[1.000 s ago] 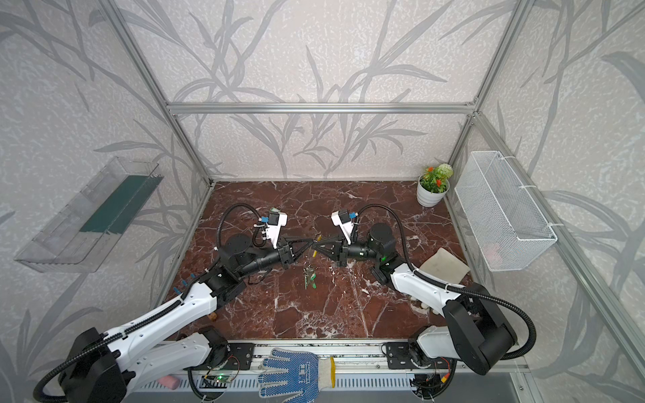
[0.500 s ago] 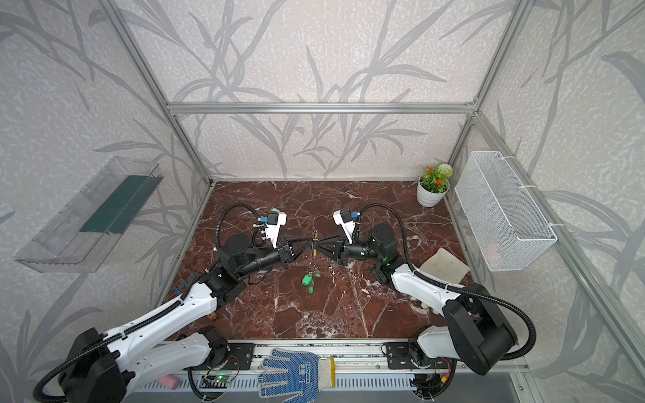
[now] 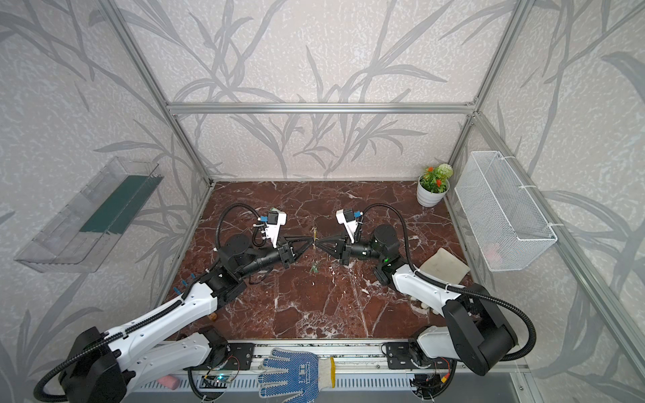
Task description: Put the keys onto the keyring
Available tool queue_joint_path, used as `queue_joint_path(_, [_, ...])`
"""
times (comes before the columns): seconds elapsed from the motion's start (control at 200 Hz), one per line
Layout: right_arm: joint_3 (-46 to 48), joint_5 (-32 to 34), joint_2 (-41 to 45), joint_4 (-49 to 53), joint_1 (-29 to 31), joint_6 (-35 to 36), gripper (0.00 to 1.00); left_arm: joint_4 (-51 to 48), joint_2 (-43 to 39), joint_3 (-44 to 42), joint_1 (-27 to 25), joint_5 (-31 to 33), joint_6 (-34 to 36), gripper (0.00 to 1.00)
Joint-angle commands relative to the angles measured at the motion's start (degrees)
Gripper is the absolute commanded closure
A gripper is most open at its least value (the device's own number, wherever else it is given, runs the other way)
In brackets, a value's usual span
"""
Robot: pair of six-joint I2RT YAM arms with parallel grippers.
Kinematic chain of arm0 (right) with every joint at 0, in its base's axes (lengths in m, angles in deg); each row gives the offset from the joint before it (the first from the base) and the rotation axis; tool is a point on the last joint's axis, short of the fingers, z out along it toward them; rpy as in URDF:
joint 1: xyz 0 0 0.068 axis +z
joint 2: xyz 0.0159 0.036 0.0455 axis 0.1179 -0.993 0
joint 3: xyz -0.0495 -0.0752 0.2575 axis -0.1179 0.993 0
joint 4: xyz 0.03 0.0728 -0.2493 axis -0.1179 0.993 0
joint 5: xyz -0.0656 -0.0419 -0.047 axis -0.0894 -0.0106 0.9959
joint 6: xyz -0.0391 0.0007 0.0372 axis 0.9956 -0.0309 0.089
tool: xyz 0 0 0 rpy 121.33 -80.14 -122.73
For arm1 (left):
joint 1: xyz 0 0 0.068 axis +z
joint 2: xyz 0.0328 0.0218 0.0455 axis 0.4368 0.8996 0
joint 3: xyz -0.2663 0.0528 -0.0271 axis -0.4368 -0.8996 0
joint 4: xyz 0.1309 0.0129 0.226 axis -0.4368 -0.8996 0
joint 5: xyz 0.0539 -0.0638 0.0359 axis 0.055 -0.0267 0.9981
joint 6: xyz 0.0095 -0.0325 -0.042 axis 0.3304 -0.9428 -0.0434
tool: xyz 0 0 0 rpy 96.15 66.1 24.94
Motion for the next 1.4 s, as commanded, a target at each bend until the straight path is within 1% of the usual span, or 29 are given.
queue_joint_path(0.0, [0.13,-0.57,0.29,-3.52,-0.13,-1.42,1.00,3.04,0.04,-0.39,-0.26,-2.23,-0.42,0.78])
queue_joint_path(0.07, [0.07,-0.83,0.01,-4.10,-0.17,-1.83,1.00,3.49,0.25,-0.48,-0.28,-2.71,-0.59,0.78])
queue_joint_path(0.17, [0.18,-0.95,-0.20,-4.78,-0.11,-2.19,1.00,3.76,0.70,-0.40,-0.27,-3.50,-0.77,0.81])
queue_joint_path(0.32, [0.16,-1.25,-0.26,-5.26,-0.12,-2.58,1.00,3.92,1.92,-0.54,-0.39,-4.30,-1.21,0.82])
queue_joint_path(0.385, [0.15,-1.40,-0.26,-5.24,-0.16,-2.54,1.00,4.35,2.06,-0.66,-0.40,-4.39,-1.47,0.86])
queue_joint_path(0.45, [0.16,-1.45,-0.31,-5.31,-0.11,-2.49,1.00,4.38,1.76,-0.66,-0.37,-4.24,-1.56,0.94])
queue_joint_path(0.51, [0.16,-1.38,-0.44,-5.39,-0.11,-2.58,1.00,4.09,1.26,-0.66,-0.39,-3.65,-1.54,1.00])
queue_joint_path(0.625, [0.41,-0.92,0.02,-4.75,-0.24,-1.95,1.00,2.72,-0.49,-0.81,-0.40,-1.77,-0.80,1.00])
queue_joint_path(0.65, [0.53,-0.58,0.31,-4.34,-0.28,-1.67,0.95,2.35,-0.89,-0.83,-0.43,-1.20,-0.62,1.00])
queue_joint_path(0.705, [1.13,0.82,1.30,-3.03,-0.75,-0.73,0.76,1.63,-1.85,-0.99,-0.36,0.05,-0.29,1.00])
queue_joint_path(0.73, [1.64,1.62,1.94,-2.63,-1.01,-0.44,0.72,1.35,-2.26,-1.08,-0.41,0.66,-0.17,1.00])
queue_joint_path(0.765, [2.64,3.34,2.86,-2.47,-1.65,-0.36,0.68,1.13,-2.87,-1.31,-0.43,1.52,-0.13,1.00])
queue_joint_path(0.885, [6.60,8.96,6.27,-3.41,-4.33,-0.80,0.67,0.04,-4.36,-1.63,-0.34,3.80,0.49,1.00])
queue_joint_path(0.98, [7.69,10.89,7.76,-3.42,-5.13,-0.71,0.67,-1.81,-5.02,-1.41,-0.44,5.78,1.20,1.00])
queue_joint_path(1.125, [7.71,11.45,7.18,-3.27,-5.13,-0.76,0.67,-2.90,-5.57,-0.97,-0.70,7.44,1.45,1.00])
queue_joint_path(1.285, [7.47,11.40,5.98,-4.11,-5.05,-1.60,0.67,-6.45,-5.57,0.08,-1.38,9.22,3.03,1.00])
queue_joint_path(1.335, [7.46,11.71,6.11,-3.67,-5.03,-1.44,0.66,-7.76,-5.65,0.37,-1.58,10.44,3.47,1.00])
queue_joint_path(1.395, [7.54,12.39,6.47,-2.82,-4.87,-0.87,0.65,-11.08,-5.73,1.36,-1.99,14.08,3.84,1.00])
